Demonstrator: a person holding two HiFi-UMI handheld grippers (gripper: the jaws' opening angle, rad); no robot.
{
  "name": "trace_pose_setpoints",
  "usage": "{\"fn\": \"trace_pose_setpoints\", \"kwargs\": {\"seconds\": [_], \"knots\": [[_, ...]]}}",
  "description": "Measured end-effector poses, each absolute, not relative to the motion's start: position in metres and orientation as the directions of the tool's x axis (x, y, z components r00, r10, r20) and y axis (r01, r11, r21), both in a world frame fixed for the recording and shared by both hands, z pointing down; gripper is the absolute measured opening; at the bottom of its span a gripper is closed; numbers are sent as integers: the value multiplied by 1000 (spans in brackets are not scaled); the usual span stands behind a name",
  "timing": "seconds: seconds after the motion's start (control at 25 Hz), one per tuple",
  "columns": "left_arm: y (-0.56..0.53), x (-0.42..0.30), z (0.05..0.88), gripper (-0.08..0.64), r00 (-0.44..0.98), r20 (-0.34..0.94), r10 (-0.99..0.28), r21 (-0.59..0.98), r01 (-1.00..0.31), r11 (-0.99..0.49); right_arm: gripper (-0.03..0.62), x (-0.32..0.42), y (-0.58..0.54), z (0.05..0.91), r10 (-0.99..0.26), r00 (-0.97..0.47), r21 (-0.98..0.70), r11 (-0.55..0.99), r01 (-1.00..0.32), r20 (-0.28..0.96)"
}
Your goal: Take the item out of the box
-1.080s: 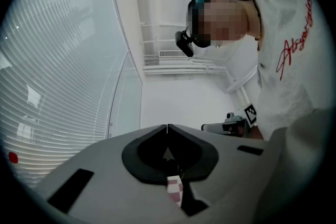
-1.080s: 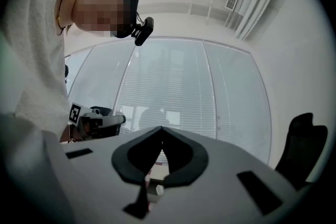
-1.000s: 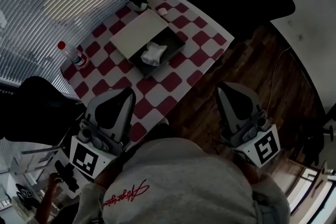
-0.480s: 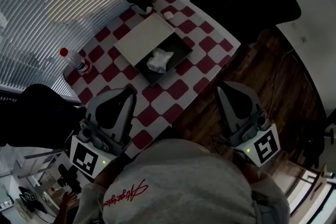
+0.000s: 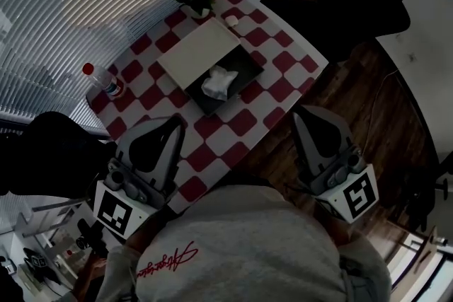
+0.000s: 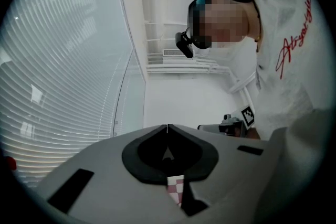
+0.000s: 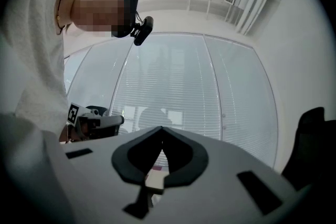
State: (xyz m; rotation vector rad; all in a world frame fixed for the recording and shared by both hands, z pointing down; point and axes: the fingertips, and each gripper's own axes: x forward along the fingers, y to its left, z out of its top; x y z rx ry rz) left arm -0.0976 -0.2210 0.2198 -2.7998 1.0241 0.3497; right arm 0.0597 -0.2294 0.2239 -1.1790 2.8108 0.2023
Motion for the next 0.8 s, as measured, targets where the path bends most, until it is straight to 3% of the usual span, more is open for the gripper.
{"fn": "trace_pose_setpoints", "kwargs": {"seconds": [0.8], "knots": [[-234, -91, 215, 17, 665, -264, -698, -61, -734, -676, 10, 66, -256, 219, -625, -771, 94, 766, -636, -123]]}}
